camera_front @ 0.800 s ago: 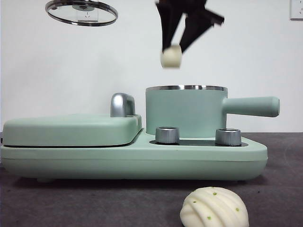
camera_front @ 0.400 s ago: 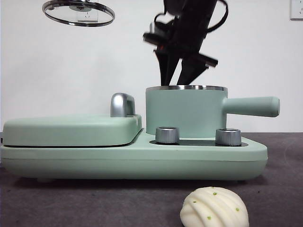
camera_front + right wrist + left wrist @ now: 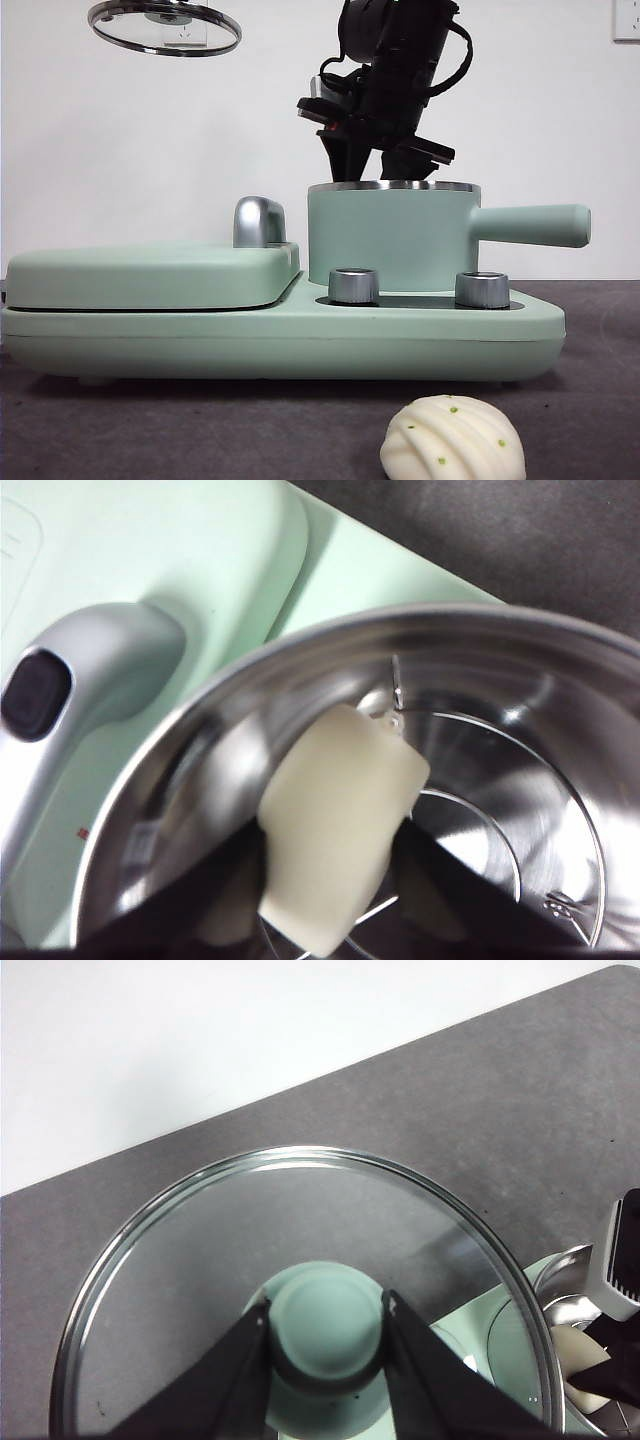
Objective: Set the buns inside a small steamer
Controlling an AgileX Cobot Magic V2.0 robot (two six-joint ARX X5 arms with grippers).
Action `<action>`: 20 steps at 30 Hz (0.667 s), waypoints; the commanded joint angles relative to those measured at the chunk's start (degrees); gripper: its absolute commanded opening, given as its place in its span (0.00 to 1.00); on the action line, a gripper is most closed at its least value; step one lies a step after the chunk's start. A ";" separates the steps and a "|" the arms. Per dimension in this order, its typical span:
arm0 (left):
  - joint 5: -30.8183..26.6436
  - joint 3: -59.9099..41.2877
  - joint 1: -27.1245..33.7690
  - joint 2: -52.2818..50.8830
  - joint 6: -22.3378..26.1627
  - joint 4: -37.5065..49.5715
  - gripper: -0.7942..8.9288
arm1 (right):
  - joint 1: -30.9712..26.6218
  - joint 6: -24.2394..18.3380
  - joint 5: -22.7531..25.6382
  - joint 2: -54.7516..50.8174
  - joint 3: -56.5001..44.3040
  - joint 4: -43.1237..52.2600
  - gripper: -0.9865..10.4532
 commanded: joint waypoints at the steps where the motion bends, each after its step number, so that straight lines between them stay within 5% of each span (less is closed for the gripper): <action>1: 0.48 2.27 -0.07 -0.37 0.50 1.25 0.10 | 0.22 -0.55 0.04 1.62 1.36 -0.31 0.40; 14: 0.48 2.27 -0.07 -0.37 0.50 1.25 0.10 | -0.20 -0.20 0.28 -1.68 4.96 -0.68 0.47; 20: 0.48 2.27 -0.07 -0.37 0.50 1.22 0.10 | -0.35 -0.63 1.66 -4.98 9.42 -8.90 0.47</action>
